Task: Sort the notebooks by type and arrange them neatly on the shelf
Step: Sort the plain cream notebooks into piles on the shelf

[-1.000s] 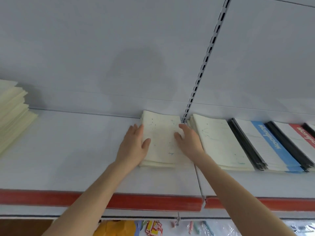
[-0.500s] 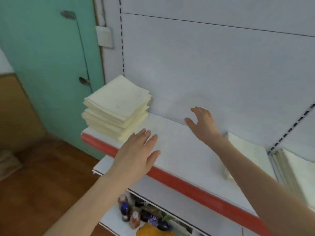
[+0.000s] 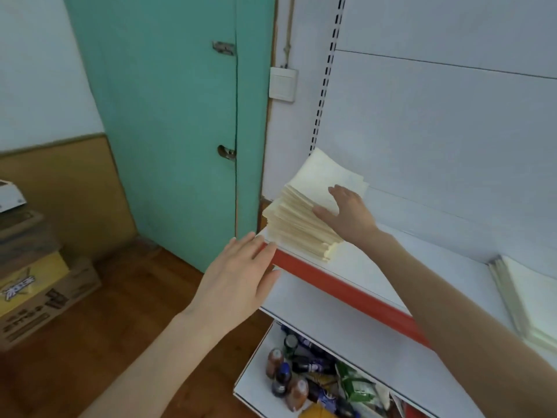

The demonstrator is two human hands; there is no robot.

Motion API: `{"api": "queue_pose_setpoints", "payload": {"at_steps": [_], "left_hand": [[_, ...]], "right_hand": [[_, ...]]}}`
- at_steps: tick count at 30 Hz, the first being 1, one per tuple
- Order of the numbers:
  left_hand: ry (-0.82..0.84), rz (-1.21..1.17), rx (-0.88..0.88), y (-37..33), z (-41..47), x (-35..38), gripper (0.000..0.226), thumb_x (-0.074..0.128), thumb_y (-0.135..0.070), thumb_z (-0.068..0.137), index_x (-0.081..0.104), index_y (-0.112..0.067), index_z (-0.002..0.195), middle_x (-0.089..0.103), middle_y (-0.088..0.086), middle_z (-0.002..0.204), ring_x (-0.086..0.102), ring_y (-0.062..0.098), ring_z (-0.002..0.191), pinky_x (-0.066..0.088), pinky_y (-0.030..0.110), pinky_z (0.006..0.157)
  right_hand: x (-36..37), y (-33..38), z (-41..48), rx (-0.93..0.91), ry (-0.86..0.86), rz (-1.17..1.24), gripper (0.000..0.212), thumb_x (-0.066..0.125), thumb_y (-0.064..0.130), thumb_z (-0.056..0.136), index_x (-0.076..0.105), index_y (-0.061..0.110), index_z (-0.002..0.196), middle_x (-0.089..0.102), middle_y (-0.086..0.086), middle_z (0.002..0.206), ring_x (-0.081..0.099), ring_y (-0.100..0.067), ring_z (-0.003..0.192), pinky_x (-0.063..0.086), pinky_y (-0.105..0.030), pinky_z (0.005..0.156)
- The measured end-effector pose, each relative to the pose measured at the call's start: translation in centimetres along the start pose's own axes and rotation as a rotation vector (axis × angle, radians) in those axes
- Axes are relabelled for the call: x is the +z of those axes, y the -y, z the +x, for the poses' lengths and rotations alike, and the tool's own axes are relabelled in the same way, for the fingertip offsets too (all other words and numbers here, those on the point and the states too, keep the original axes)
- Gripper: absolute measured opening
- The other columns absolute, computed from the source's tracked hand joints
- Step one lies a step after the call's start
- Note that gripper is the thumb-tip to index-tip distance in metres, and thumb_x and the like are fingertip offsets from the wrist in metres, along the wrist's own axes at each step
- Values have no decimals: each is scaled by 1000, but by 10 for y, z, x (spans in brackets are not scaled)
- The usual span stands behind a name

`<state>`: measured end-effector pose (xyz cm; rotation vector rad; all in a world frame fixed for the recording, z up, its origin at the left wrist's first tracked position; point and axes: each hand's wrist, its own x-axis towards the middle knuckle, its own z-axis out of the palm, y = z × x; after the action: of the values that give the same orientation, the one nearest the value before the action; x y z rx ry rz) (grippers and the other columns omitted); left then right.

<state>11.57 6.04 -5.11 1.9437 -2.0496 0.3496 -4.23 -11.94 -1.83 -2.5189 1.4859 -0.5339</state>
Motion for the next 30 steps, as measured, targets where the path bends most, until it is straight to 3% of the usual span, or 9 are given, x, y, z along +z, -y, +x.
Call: {"api": "queue_pose_setpoints", "payload": {"at_steps": [3,7,12,16,19,21,23,26,30], "left_hand": [[-34,-24,-9,13,-5,2,51,35,-42,86,66,-10,111,69,7,107,65,23,104,49,36,87],[-79,-83,-33,22,-7,8,43,48,-40,87,66,-10,112,70,6,106,66,22,102,41,28,88],[-101,-680,-255,7,13,-1,47,48,-34,94,41,-19,138,45,-14,130,42,-1,120,24,-4,87],[-1,-1647,-724,6,46,-10,50,44,-41,93,37,-22,139,51,5,132,54,21,112,45,35,91],[99,-2103,-802,14,63,-12,51,40,-47,93,41,-16,132,61,16,116,62,34,98,52,46,73],[158,-2070,-758,12,64,-14,42,44,-38,92,52,-13,125,67,14,107,65,31,88,52,40,65],[111,-1890,-782,11,62,-11,28,46,-16,93,54,-16,120,67,12,101,64,30,85,49,38,64],[43,-1808,-795,19,51,-5,31,45,-2,93,55,-22,116,65,9,104,63,29,88,50,37,66],[8,-1807,-740,34,31,-9,37,44,-1,92,55,-25,118,66,7,108,63,29,94,51,39,69]], "right_hand": [[14,2,20,14,77,-96,60,46,43,93,33,5,138,34,-10,146,28,-24,137,23,-40,112],[30,9,21,-80,-72,-229,27,38,23,99,53,2,106,58,-13,113,48,-30,114,34,-35,93],[11,16,8,-87,-97,-252,31,35,22,101,57,2,107,63,-19,92,55,-35,93,41,-38,74],[-12,25,-24,-193,-129,-44,33,37,27,100,59,10,119,66,-15,94,59,-33,90,44,-35,77],[0,36,-69,-512,-209,-13,36,41,29,94,69,8,102,72,-10,92,68,-28,82,56,-35,64],[12,37,-87,-659,-125,3,37,43,32,90,71,8,97,72,-8,97,69,-24,87,58,-32,67],[12,36,-87,-700,23,132,36,49,33,91,70,6,103,69,-8,108,63,-17,103,49,-22,89],[-3,29,-61,-493,83,399,31,52,26,93,65,8,115,59,-2,127,51,-7,119,32,-11,100],[-1,3,9,-132,8,163,48,47,34,95,42,12,138,34,-3,149,30,-18,138,20,-25,110]]}}
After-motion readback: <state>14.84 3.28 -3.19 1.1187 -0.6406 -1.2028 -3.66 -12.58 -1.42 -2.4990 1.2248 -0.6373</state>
